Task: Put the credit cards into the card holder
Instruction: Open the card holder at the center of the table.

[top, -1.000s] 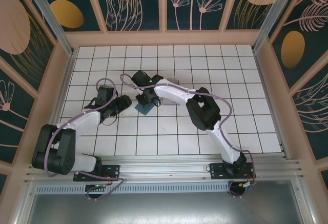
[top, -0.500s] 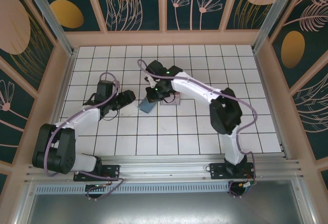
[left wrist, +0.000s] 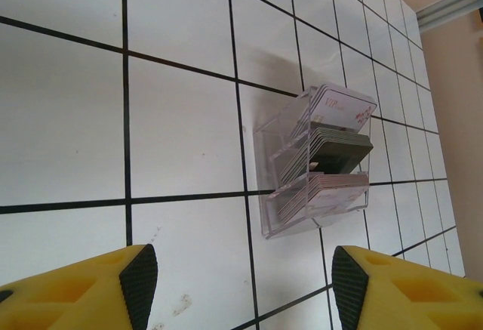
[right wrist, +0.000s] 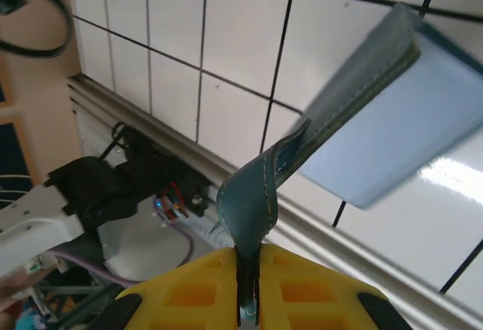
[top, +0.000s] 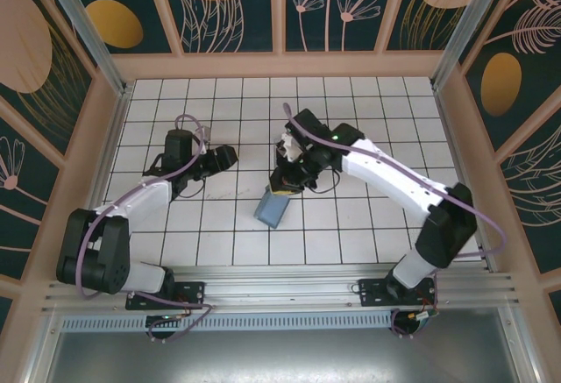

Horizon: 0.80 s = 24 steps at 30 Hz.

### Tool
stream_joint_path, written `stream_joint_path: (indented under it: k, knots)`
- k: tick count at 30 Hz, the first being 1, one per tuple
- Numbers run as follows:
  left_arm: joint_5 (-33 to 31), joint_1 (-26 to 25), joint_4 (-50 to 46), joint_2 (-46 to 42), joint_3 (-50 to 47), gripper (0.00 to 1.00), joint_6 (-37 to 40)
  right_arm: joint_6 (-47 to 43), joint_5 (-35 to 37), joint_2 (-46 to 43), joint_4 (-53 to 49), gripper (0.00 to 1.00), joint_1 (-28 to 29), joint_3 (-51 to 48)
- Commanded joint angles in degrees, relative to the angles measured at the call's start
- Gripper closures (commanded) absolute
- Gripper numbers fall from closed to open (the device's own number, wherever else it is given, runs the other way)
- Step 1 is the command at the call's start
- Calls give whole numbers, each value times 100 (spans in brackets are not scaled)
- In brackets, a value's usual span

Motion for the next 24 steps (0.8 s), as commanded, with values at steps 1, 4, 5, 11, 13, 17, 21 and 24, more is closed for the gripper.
stream_joint_path:
  k: [1,4,5,11,13,17,21,24]
  knots:
    - [236,28,484,165,7,35,129,423,453,-346,-1003,86,-47,-48]
    - [372,28,569,334,14,35,128,377,898,-234,-1447,86,-32,-127]
    - [401,34,574,357,1,35,143,355,980,-145,-1509,86,-27,-192]
    - [465,31,570,358,-89,35,271,310,476,375,-586,86,-56,-650]
    - [470,36,563,363,-121,35,293,242,206,639,-107,85,-105,-714]
    - [463,34,591,320,-195,35,255,114,65,1198,743,85,-435,-553]
    - [705,28,757,182,-337,35,177,-80,69,1725,1161,84,-782,-144]
    - [970,26,931,-22,-586,34,312,-79,-111,1966,1513,84,-940,-77]
